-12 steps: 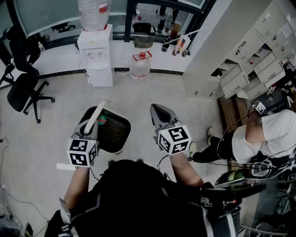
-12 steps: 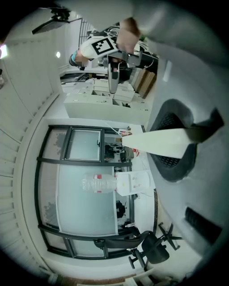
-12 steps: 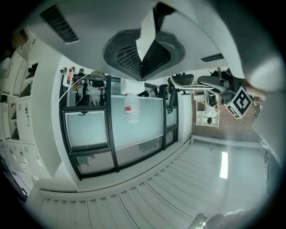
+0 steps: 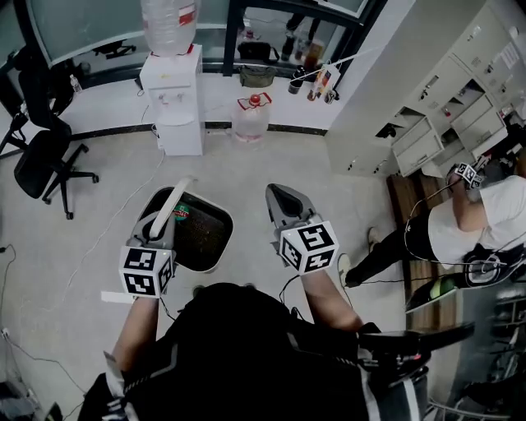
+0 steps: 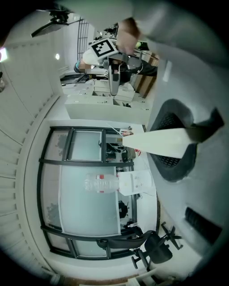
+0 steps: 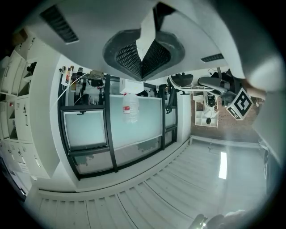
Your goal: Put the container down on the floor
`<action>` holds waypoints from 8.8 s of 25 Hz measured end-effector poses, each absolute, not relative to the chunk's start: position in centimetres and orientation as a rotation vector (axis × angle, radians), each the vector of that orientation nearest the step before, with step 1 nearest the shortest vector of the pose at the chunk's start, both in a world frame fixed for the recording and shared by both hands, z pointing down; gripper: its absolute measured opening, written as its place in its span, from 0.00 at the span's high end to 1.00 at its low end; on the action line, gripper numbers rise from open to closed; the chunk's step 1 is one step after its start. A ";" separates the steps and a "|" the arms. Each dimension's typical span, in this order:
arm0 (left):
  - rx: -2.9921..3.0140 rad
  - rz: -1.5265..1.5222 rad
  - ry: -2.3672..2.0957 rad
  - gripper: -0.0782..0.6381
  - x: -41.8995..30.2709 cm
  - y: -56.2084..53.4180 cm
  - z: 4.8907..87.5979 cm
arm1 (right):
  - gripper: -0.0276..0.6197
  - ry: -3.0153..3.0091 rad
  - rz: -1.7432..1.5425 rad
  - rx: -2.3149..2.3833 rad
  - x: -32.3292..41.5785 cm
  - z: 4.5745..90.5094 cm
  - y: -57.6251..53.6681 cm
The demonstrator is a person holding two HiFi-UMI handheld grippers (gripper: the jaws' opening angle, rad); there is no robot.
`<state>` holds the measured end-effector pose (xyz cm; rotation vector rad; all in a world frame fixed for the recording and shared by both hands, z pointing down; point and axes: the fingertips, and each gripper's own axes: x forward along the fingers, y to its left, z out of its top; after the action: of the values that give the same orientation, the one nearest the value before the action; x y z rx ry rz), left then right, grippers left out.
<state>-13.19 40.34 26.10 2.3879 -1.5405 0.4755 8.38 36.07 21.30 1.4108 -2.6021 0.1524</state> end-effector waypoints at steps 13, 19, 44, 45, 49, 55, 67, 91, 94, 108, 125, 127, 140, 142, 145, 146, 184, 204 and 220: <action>2.442 0.447 -1.505 0.86 -14.1 39.7 25.6 | 0.94 -2.621 0.198 1.394 6.0 22.0 35.9; 2.500 0.455 -1.475 0.86 -15.1 39.6 25.7 | 0.94 -2.590 0.189 1.410 4.7 22.4 35.8; 2.474 0.497 -1.466 0.86 -16.7 30.1 27.6 | 0.94 -2.594 0.173 1.406 3.1 23.2 25.3; 2.467 0.493 -1.474 0.86 -16.5 29.2 27.5 | 0.94 -2.602 0.173 1.394 3.2 23.1 24.3; 2.445 0.475 -1.496 0.86 -15.1 26.1 27.0 | 0.94 -2.624 0.169 1.363 4.3 22.9 20.7; 2.429 0.494 -1.526 0.86 -12.8 21.6 26.5 | 0.94 -2.651 0.146 1.321 6.6 22.5 16.5; 2.394 0.499 -1.552 0.86 -7.7 15.6 25.9 | 0.94 -2.692 0.182 1.268 11.9 23.4 10.2; 2.465 0.509 -1.457 0.86 -7.7 4.4 27.9 | 0.94 -2.672 0.118 1.225 9.6 24.6 -0.5; 2.505 0.516 -1.417 0.86 -8.0 2.1 28.2 | 0.94 -2.647 0.102 1.248 8.8 24.3 -2.7; 2.678 0.591 -1.119 0.86 -7.5 -6.9 30.4 | 0.94 -2.552 0.159 1.310 6.5 26.0 -9.7; 2.872 0.675 -0.766 0.86 -8.1 -13.6 32.9 | 0.94 -2.491 0.142 1.197 2.5 28.1 -15.4; 2.891 0.696 -0.729 0.86 -7.8 -14.0 33.2 | 0.94 -2.510 0.140 1.125 2.3 28.6 -15.8; 2.931 0.834 -0.572 0.86 -2.6 -16.1 35.1 | 0.68 -2.558 0.004 0.555 3.0 32.3 -18.1; 2.939 0.870 -0.531 0.86 -1.7 -16.3 35.9 | 0.66 -2.523 -0.043 0.432 3.3 33.5 -18.3; 2.958 0.924 -0.449 0.86 -0.4 -16.7 37.1 | 0.66 -2.456 -0.116 0.289 3.9 35.6 -19.3; 2.959 0.951 -0.429 0.86 -0.1 -17.0 37.7 | 0.66 -2.444 -0.124 0.247 4.0 36.4 -19.7; 2.594 1.704 -0.205 0.86 -0.6 -22.9 75.8 | 0.84 -2.199 0.016 -0.103 5.2 72.7 -23.7; 2.535 1.811 -0.070 0.86 -1.8 -25.3 91.0 | 0.84 -2.125 0.088 -0.118 4.5 87.8 -25.9; 2.535 1.855 -0.010 0.86 -1.6 -25.8 97.8 | 0.84 -2.099 0.066 -0.067 4.8 94.5 -26.2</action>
<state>-1.62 -25.77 97.77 2.5345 -0.0098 1.8551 4.81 -26.22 94.53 -0.0669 -2.0991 0.0659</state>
